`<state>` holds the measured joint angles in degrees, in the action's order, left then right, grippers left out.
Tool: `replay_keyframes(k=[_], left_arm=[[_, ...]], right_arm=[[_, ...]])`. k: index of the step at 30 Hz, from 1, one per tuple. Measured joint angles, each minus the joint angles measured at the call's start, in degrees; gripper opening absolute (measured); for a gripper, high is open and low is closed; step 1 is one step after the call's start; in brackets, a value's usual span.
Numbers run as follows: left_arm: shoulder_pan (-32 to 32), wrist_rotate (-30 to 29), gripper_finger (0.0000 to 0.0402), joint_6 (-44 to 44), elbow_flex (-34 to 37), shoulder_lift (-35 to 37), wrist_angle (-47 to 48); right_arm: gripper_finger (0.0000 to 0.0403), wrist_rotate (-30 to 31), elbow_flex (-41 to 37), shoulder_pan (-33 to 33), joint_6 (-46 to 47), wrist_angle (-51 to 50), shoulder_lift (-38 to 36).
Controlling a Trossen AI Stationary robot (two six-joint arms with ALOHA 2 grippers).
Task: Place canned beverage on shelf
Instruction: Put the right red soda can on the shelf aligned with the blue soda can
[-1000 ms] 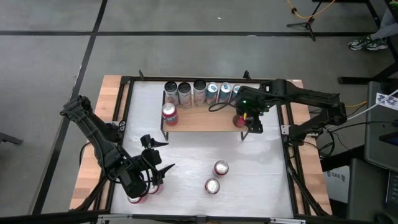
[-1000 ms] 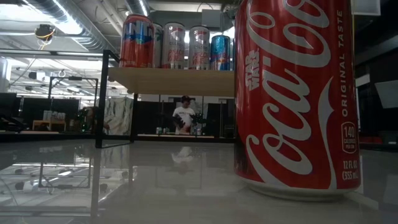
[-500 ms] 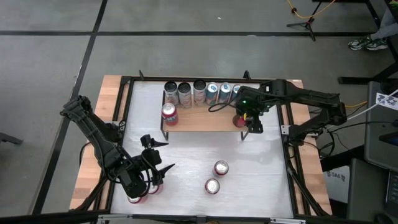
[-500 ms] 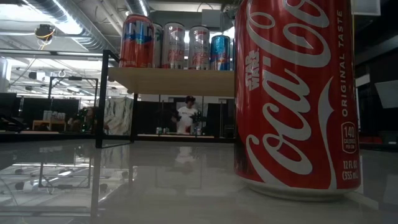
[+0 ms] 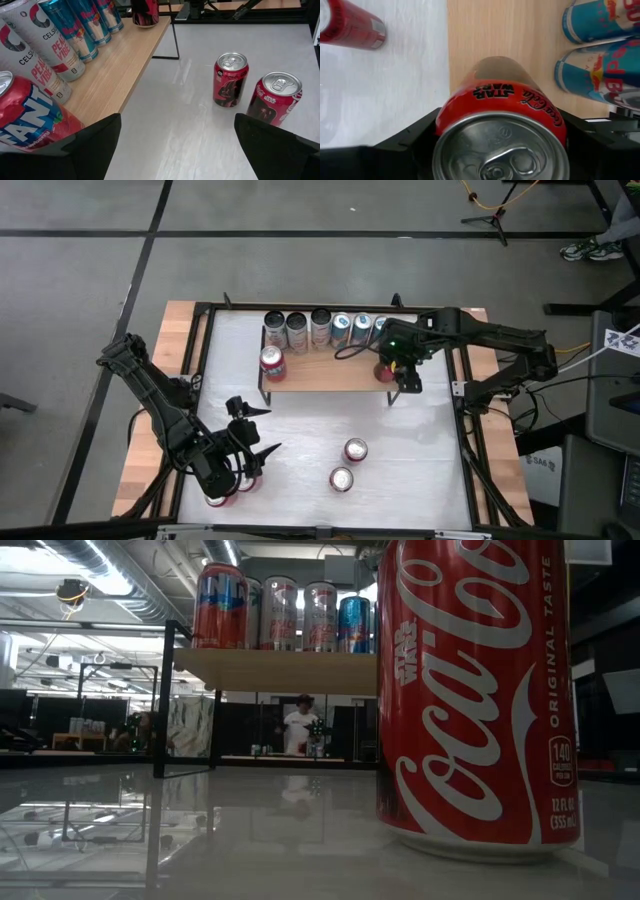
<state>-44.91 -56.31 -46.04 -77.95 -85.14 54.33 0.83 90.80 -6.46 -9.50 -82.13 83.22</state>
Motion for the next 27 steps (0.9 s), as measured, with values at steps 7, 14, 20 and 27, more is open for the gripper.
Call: replay_keyframes(k=[7, 14, 20, 27], left_arm=[[0.0, 0.0, 0.0382, 0.0, 0.0, 0.0, 0.0], [0.0, 0.0, 0.0382, 0.0, 0.0, 0.0, 0.0], [0.0, 0.0, 0.0382, 0.0, 0.0, 0.0, 0.0], [0.0, 0.0, 0.0382, 0.0, 0.0, 0.0, 0.0]], right_arm=[[0.0301, 0.2, 0.0, 0.0, 0.0, 0.1, 0.0], [0.0301, 0.2, 0.0, 0.0, 0.0, 0.1, 0.0], [0.0301, 0.2, 0.0, 0.0, 0.0, 0.1, 0.0], [0.0341, 0.2, 0.0, 0.0, 0.0, 0.0, 0.0]])
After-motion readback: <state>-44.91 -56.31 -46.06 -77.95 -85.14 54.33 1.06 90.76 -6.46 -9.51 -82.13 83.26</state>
